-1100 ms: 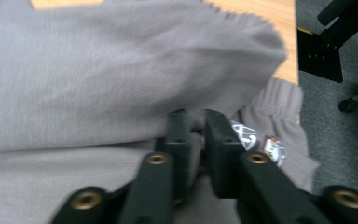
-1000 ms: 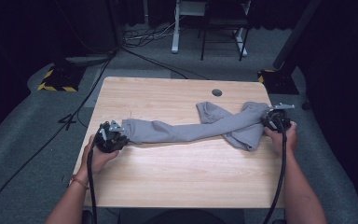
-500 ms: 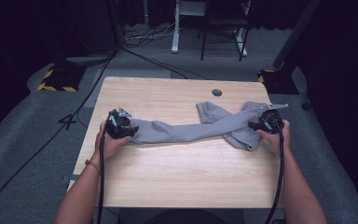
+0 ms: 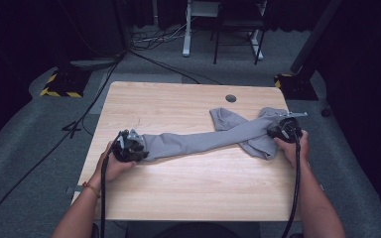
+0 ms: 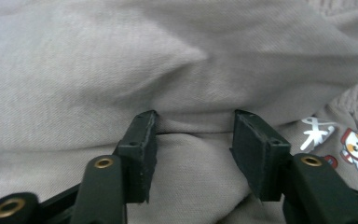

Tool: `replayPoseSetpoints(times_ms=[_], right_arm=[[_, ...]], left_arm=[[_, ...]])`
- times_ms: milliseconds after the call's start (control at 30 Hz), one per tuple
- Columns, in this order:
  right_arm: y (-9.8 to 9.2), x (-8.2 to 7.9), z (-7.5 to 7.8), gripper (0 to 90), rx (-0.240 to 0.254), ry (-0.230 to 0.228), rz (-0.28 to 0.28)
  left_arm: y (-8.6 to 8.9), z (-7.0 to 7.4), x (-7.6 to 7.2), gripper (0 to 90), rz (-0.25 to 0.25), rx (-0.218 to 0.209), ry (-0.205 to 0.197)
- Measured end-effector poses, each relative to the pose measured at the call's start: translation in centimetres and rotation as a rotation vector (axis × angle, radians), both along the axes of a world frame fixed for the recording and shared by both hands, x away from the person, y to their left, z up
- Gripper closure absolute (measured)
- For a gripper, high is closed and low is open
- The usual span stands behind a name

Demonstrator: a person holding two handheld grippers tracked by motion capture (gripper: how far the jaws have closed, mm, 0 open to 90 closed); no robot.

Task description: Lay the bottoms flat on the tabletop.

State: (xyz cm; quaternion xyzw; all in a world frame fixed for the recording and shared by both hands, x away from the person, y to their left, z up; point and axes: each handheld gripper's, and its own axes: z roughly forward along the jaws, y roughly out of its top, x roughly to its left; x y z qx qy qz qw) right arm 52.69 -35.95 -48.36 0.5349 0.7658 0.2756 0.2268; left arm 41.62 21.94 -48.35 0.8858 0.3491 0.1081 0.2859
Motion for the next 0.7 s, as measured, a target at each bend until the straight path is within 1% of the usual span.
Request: replayPoseSetpoints(times_ms=[33, 67, 133, 200, 267, 300, 333, 367, 400, 433, 467, 500, 533, 567, 600, 633, 667, 700], right_arm=[[-0.1, 0.0, -0.1, 47.8, 0.009, -0.001, -0.01], [-0.2, 0.0, -0.1, 47.1, 0.016, 0.0, -0.014], [-0.4, 0.1, -0.1, 46.7, 0.022, 0.003, -0.018], [-0.4, 0.2, -0.1, 47.1, 0.023, 0.007, -0.018], [-0.2, 0.3, 0.1, 52.5, 0.015, 0.014, 0.001], [-0.1, 0.2, 0.2, 55.9, 0.006, 0.014, 0.012], [0.1, 0.2, 0.2, 63.4, 0.006, 0.009, 0.022], [0.2, 0.1, 0.3, 66.7, 0.006, 0.003, 0.035], [0.4, 0.1, 0.3, 70.7, -0.004, -0.002, 0.04], [0.5, 0.1, 0.4, 77.1, -0.015, -0.012, 0.05], [0.6, 0.0, 0.4, 81.5, -0.019, -0.022, 0.055], [0.7, 0.0, 0.5, 85.0, -0.015, -0.025, 0.059], [0.7, 0.0, 0.6, 87.0, -0.02, -0.032, 0.067], [0.7, 0.0, 0.7, 87.3, -0.02, -0.033, 0.067], [0.6, -0.1, 0.8, 86.6, -0.015, -0.039, 0.072], [0.5, -0.2, 0.9, 82.1, 0.004, -0.044, 0.079], [0.3, -0.2, 1.1, 71.5, 0.027, -0.055, 0.079], [0.1, -0.3, 1.4, 61.3, 0.046, -0.071, 0.066]], left_arm=[[0.0, 0.0, -0.6, 62.4, -0.007, -0.001, 0.003], [-0.1, 0.0, -1.7, 62.2, -0.022, -0.001, 0.001], [-0.3, 0.1, -3.3, 62.0, -0.067, 0.006, 0.02], [-0.9, 0.3, -4.7, 61.0, -0.101, 0.02, 0.031], [-1.5, 0.3, -5.7, 58.7, -0.127, 0.009, 0.048], [-1.8, 0.3, -6.2, 55.9, -0.14, 0.008, 0.043], [-2.2, 0.3, -6.5, 52.1, -0.152, 0.003, 0.038], [-2.6, 0.4, -6.8, 51.4, -0.174, -0.005, 0.042], [-2.9, 0.6, -6.9, 48.5, -0.198, -0.023, 0.036], [-3.2, 0.9, -7.1, 45.0, -0.209, -0.041, 0.018], [-3.3, 1.2, -7.1, 42.1, -0.212, -0.055, 0.002], [-3.4, 1.7, -6.9, 40.2, -0.206, -0.067, -0.026], [-3.5, 2.0, -6.7, 38.0, -0.199, -0.065, -0.053], [-3.4, 2.4, -6.3, 36.5, -0.176, -0.069, -0.09], [-3.2, 2.6, -5.8, 36.4, -0.154, -0.089, -0.102], [-2.9, 2.7, -5.2, 36.4, -0.128, -0.115, -0.101], [-2.6, 2.7, -4.5, 36.5, -0.105, -0.121, -0.099], [-2.4, 2.6, -3.9, 36.7, -0.092, -0.112, -0.097]])
